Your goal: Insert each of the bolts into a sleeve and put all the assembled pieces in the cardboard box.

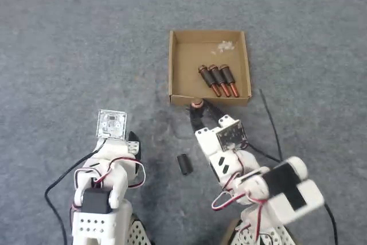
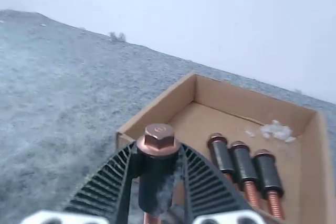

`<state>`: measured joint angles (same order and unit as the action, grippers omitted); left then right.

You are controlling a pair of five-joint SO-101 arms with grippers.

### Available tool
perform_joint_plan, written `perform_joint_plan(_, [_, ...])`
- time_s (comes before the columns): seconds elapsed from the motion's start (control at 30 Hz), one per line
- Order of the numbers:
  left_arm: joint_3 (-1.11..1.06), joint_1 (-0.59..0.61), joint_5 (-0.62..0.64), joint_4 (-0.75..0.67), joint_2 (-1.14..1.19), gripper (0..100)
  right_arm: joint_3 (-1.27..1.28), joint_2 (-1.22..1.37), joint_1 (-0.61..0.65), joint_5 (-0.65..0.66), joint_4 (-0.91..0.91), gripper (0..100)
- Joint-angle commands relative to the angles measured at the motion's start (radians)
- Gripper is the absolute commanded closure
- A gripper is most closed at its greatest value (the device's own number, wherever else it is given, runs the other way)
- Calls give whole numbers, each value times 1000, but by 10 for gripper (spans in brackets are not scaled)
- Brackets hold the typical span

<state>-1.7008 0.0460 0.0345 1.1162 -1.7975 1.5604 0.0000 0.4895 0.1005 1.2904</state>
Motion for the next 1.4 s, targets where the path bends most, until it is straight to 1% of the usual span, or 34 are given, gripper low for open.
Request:
perform_joint_plan(0.0, [15, 5, -129, 3, -9, 953, 2, -157, -71, 29, -125, 993])
perform_joint_plan(0.07, [15, 5, -152, 3, -9, 953, 5, -226, -108, 28, -206, 993])
perform_joint_plan(0.3, [15, 5, -157, 3, -11, 953, -26, -456, -229, 28, -512, 993])
perform_joint_plan(0.4, [15, 5, -157, 3, -11, 953, -97, -538, -283, 34, -756, 993])
perform_joint_plan(0.5, [15, 5, -157, 3, -11, 953, -227, -585, -332, 29, -1084, 993])
perform_joint_plan(0.57, [15, 5, -157, 3, -11, 953, -325, -591, -354, 26, -1267, 993])
perform_joint_plan(0.63, [15, 5, -157, 3, -11, 953, -402, -581, -363, 26, -1383, 993])
perform_joint_plan(0.7, [15, 5, -157, 3, -11, 953, -448, -559, -367, 26, -1423, 993])
perform_joint_plan(0.8, [15, 6, -157, 3, -11, 953, -508, -501, -369, 29, -1429, 993])
perform_joint_plan(1.0, [15, 6, -157, 3, -11, 953, -712, -317, -371, 29, -1468, 993])
perform_joint_plan(1.17, [15, 6, -157, 2, -11, 953, -1033, -114, -369, 28, -1639, 993])
perform_joint_plan(1.37, [15, 6, -157, 2, -11, 953, -1551, 243, -360, 28, -1893, 993])
